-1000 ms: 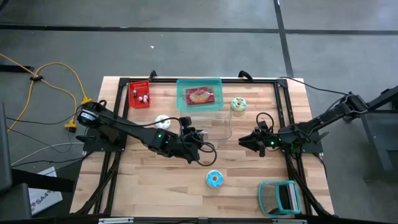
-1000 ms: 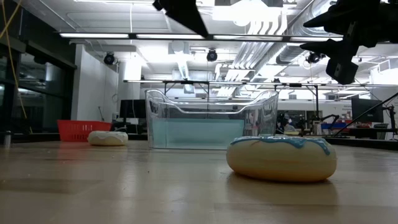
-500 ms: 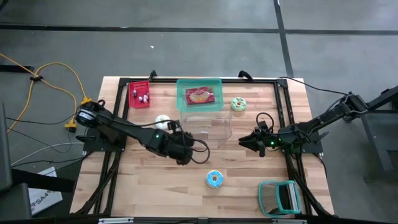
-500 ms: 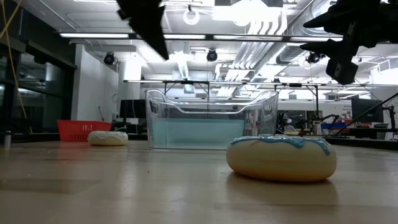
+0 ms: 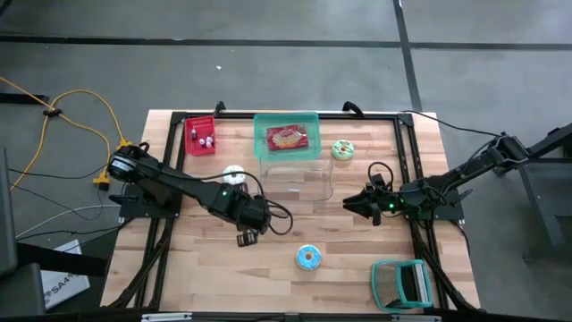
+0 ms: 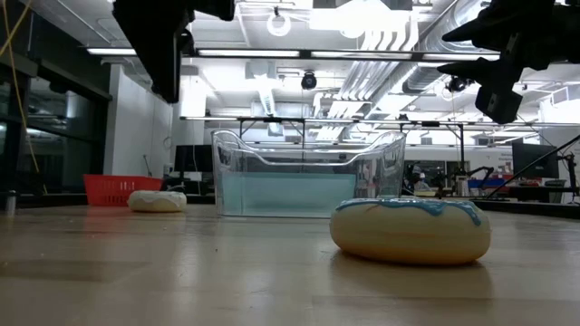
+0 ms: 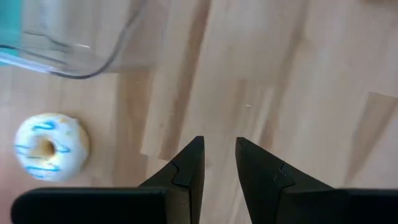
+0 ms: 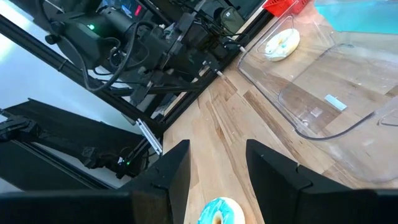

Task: Pick & Place Food Item
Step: Put the white donut into the transparent bin

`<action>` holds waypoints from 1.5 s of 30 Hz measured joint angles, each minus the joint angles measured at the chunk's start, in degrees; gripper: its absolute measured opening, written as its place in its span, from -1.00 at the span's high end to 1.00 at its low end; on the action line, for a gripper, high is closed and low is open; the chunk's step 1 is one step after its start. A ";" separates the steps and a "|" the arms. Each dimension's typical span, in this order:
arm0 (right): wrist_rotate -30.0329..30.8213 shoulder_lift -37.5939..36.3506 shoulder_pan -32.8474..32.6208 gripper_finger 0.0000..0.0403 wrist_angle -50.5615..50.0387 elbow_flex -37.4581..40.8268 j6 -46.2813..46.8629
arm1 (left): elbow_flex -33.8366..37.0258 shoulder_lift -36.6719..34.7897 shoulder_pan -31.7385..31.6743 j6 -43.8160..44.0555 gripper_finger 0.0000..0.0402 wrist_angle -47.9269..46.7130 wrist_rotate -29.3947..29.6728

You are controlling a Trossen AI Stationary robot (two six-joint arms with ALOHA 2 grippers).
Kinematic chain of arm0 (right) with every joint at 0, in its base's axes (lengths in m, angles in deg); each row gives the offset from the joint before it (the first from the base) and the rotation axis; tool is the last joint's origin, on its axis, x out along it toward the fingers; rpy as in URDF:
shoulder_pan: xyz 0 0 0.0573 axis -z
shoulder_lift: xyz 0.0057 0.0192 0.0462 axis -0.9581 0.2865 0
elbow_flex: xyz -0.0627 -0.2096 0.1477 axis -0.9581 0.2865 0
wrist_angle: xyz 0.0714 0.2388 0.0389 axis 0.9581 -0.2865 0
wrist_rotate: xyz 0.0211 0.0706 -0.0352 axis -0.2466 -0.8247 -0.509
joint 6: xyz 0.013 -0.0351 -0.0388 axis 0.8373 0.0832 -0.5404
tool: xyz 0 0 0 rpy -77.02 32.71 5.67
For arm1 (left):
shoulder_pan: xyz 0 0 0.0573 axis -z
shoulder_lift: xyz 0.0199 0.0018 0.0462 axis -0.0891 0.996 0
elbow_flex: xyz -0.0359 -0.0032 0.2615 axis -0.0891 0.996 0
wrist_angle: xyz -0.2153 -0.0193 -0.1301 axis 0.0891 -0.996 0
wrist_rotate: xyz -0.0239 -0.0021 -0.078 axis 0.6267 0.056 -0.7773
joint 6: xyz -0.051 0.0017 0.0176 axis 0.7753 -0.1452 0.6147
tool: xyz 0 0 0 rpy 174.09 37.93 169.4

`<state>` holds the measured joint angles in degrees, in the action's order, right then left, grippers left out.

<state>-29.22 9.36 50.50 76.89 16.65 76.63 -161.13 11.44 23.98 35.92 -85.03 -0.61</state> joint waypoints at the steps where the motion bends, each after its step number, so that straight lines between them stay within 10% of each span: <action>1: 0.00 0.01 -0.01 0.28 0.02 0.00 0.00 | 0.00 0.00 0.00 0.00 0.58 0.09 -0.79; 34: 0.00 0.02 0.00 0.28 0.04 0.00 0.00 | 0.70 -1.11 -12.66 -18.92 0.58 -9.25 -0.99; 45: 0.00 0.02 -0.01 0.28 0.04 0.00 0.00 | 17.87 -12.97 -20.45 -23.48 0.58 4.21 -4.13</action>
<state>-29.22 9.37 50.49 76.93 16.65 76.63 -143.26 -1.54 3.54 12.44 -80.82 -4.74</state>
